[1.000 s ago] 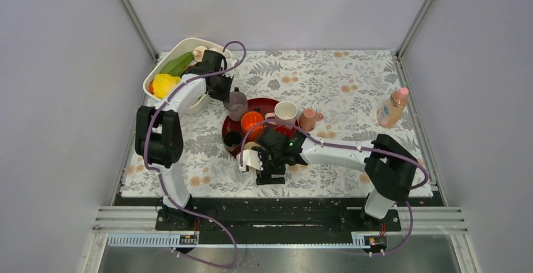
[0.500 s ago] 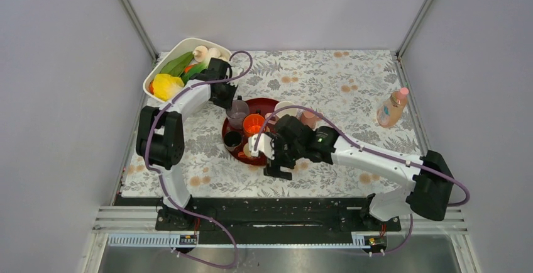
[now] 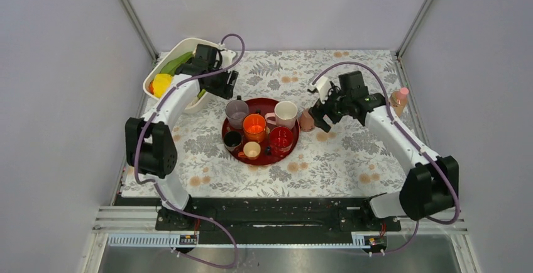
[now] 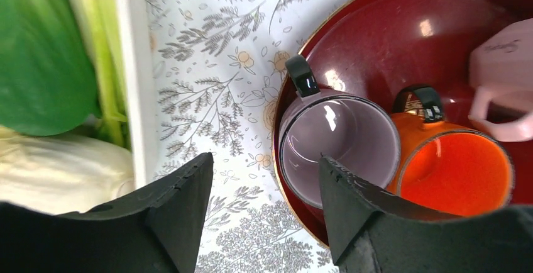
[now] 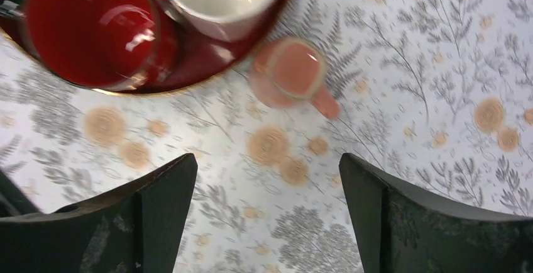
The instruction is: Turn the mug right side up
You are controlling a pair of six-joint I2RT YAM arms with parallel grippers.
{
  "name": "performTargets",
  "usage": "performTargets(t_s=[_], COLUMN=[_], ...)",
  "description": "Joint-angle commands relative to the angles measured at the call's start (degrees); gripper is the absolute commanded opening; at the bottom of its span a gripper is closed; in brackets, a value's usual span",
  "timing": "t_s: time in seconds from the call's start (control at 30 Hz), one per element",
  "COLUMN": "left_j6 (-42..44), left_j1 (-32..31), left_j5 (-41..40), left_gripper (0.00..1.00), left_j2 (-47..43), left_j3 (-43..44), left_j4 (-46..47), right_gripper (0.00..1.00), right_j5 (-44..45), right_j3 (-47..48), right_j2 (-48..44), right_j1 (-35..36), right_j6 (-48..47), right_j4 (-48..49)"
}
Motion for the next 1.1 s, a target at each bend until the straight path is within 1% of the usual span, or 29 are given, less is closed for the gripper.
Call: performTargets(t_s=[0.0, 0.1, 0.2, 0.3, 0.37, 0.53, 0.63, 0.87, 0.9, 0.93, 0.97, 1.0, 1.07], left_j6=[1.84, 2.14, 2.41, 2.5, 2.74, 3.39, 3.4, 4.31, 4.41, 4.56, 4.65, 4.7, 4.83], left_j1=[1.09, 1.19, 1.19, 1.19, 1.19, 1.24, 1.19, 1.19, 1.19, 1.19, 1.19, 1.19, 1.19], left_j5=[4.2, 5.14, 5.35, 4.51, 3.62, 1.98, 1.52, 0.69, 0.51, 0.43, 0.3, 0.29, 0.19], left_gripper=[0.67, 0.67, 0.68, 0.68, 0.68, 0.68, 0.68, 0.68, 0.68, 0.68, 0.68, 0.68, 0.68], left_j2=[-6.6, -8.39, -10.4, -11.6, -12.17, -12.46, -12.17, -12.13, -12.2, -12.28, -12.28, -12.37, -12.66], left_j3=[5.88, 6.33, 5.49, 5.44, 5.38, 6.74, 8.31, 8.83, 8.76, 8.72, 8.66, 8.63, 8.5], left_j4=[-3.24, -4.69, -4.68, -5.06, -5.24, -5.89, -6.21, -6.25, -6.18, -6.19, -6.21, -6.23, -6.21], right_gripper=[0.92, 0.91, 0.89, 0.87, 0.85, 0.81, 0.77, 0.75, 0.74, 0.67, 0.55, 0.41, 0.24], right_j5=[-7.87, -7.77, -9.13, -11.22, -12.39, -10.11, -8.53, -4.83, -4.6, -4.92, -5.86, -6.59, -6.43], right_j3=[3.85, 9.35, 13.96, 16.17, 16.74, 19.76, 21.81, 23.96, 24.61, 25.18, 25.63, 25.81, 25.8], right_j2=[6.95, 14.96, 22.45, 26.74, 28.34, 31.48, 33.55, 36.37, 36.98, 37.48, 37.89, 38.19, 38.28], right_j1=[-8.07, -10.03, -11.1, -11.43, -11.38, -11.1, -10.28, -6.93, -6.51, -6.29, -6.25, -6.24, -6.12], right_j6=[-17.55, -26.02, -30.21, -33.21, -33.83, -34.22, -35.62, -37.8, -37.98, -37.78, -37.27, -36.98, -36.57], right_j4=[-3.62, -7.79, -10.89, -11.13, -10.68, -11.62, -13.81, -15.34, -15.97, -16.36, -16.26, -16.22, -16.16])
